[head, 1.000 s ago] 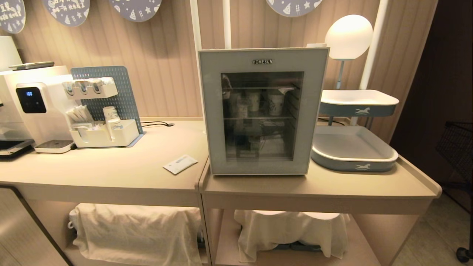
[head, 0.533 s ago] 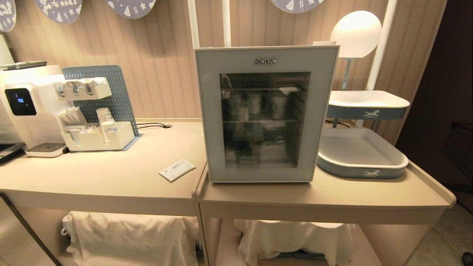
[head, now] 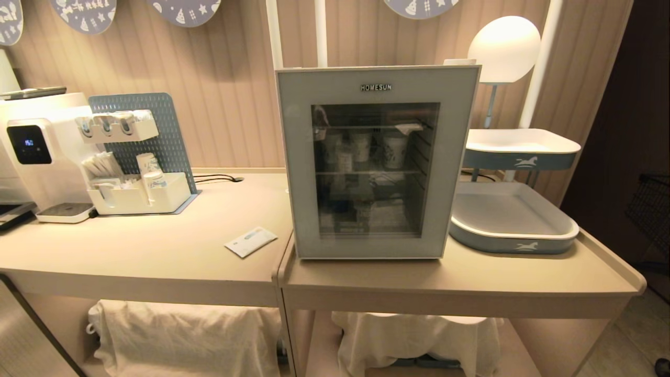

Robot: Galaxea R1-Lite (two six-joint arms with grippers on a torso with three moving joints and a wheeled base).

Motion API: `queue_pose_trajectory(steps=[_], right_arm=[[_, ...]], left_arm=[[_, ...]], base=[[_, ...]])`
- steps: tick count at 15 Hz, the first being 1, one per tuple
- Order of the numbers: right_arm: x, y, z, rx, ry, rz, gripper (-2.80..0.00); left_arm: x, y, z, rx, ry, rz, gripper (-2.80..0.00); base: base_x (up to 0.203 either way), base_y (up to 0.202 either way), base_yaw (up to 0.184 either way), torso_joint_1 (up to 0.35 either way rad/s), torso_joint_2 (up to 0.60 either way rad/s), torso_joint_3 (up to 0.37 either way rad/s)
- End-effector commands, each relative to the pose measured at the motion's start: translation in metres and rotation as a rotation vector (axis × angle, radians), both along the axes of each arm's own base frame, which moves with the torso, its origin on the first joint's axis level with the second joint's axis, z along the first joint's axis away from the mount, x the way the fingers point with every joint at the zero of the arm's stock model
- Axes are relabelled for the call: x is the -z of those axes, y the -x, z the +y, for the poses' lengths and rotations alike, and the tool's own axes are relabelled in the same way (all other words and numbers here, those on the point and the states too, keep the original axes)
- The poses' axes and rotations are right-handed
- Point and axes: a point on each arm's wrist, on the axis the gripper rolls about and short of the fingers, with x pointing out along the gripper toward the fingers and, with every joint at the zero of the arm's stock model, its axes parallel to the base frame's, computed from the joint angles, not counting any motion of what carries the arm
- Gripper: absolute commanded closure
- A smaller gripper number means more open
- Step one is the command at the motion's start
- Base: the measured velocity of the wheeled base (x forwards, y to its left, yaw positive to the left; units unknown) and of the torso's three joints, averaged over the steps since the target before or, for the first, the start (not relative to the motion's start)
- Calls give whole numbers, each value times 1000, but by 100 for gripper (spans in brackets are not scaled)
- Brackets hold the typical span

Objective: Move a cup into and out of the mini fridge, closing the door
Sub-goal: Open the freezer door

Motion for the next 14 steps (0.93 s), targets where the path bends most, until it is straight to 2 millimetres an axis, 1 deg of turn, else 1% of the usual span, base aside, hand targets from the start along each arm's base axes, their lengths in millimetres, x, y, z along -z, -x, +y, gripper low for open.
queue_pose_trajectory(steps=[1,4,14], right_arm=[[0,0,0,-1,-1,3,0],[0,0,0,-1,-1,3,0],[0,0,0,4,-47,2,0]], left_arm=[[1,0,0,-1,1,2,0],[1,0,0,1,9,5,0],[1,0,0,-1,12,2,0]], base=[[84,0,-1,2,-7,2],[143,0,-5,4,6,3],[0,0,0,0,0,0]])
